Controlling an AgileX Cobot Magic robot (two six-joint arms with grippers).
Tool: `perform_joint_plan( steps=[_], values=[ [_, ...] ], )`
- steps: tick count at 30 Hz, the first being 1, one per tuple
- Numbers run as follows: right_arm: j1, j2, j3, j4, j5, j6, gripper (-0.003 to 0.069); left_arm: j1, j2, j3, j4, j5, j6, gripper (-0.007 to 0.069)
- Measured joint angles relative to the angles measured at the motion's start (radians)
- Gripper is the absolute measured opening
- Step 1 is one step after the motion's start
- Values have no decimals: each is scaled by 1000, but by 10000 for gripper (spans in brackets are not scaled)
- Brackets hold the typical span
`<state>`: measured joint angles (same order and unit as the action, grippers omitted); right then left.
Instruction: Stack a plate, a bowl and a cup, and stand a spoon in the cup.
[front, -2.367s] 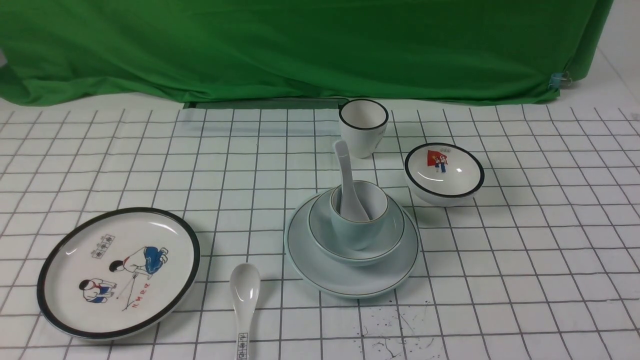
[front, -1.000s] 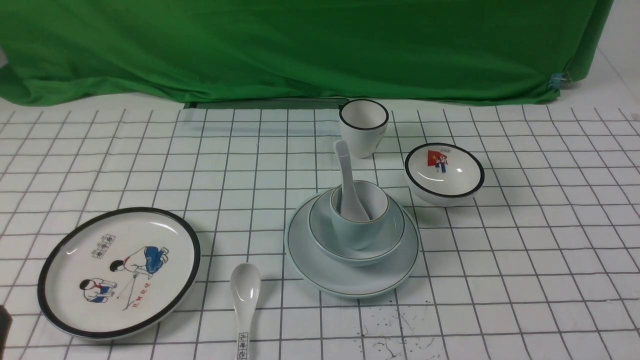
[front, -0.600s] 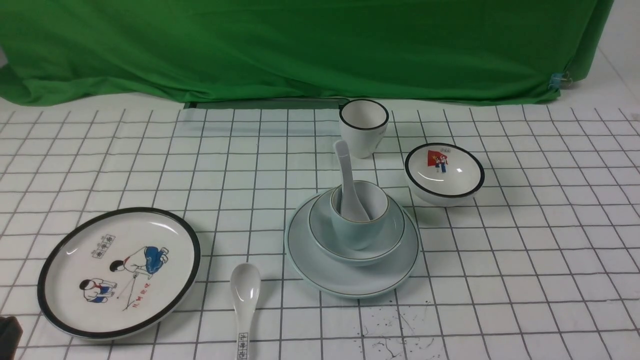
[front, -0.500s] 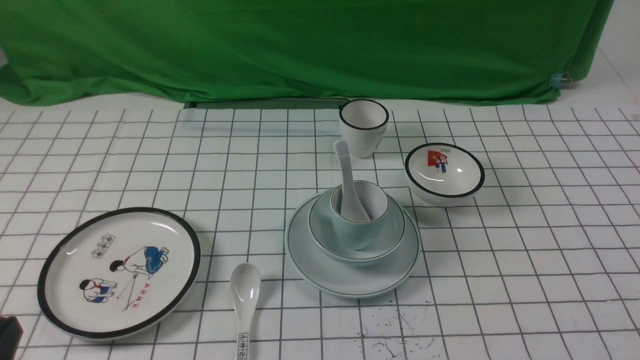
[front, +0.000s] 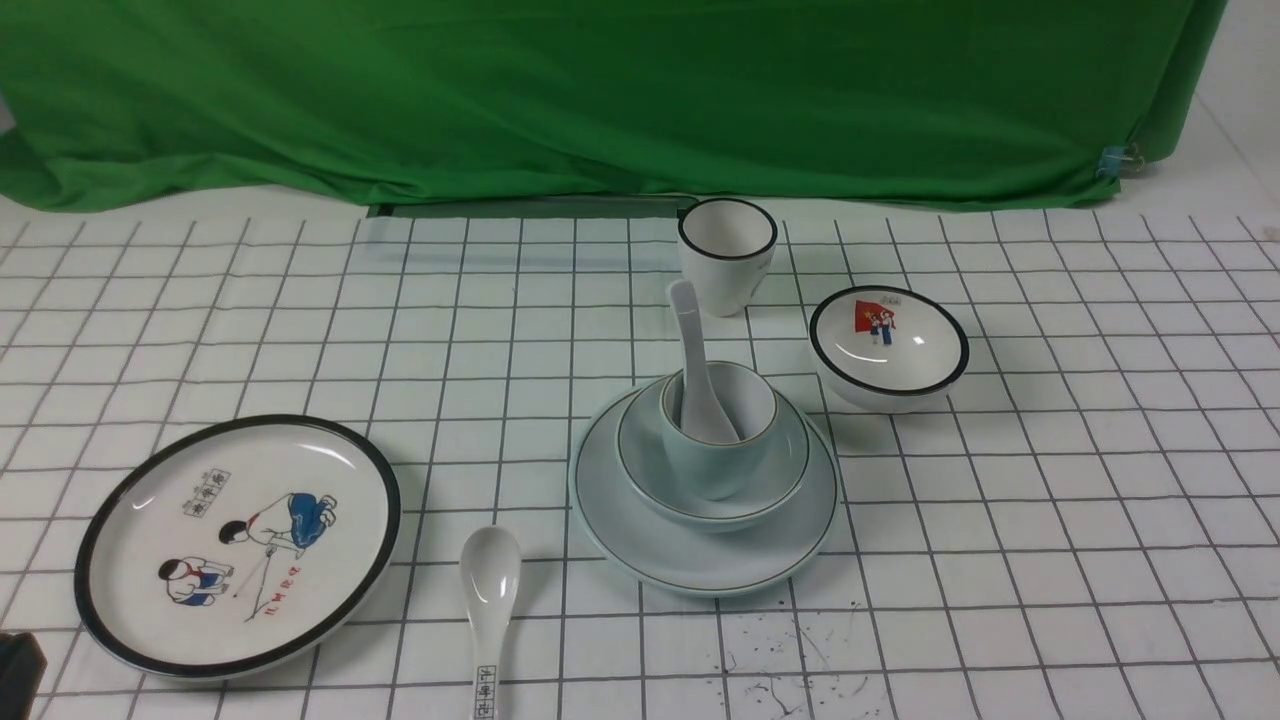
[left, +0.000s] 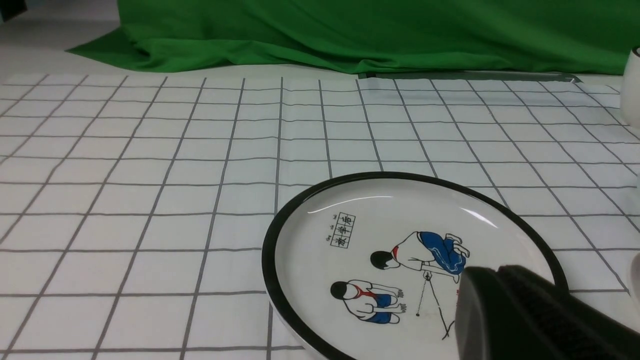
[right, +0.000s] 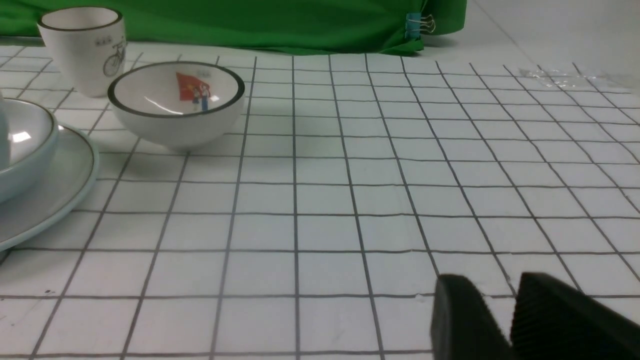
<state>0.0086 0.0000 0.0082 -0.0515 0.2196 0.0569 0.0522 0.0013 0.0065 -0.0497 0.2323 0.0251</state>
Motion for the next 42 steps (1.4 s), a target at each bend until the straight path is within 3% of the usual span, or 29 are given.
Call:
perform_joint_plan(
  steps=[42],
  values=[
    [0, 0, 0, 0, 1, 0, 240, 0, 0, 0, 0, -3, 0, -29]
  ],
)
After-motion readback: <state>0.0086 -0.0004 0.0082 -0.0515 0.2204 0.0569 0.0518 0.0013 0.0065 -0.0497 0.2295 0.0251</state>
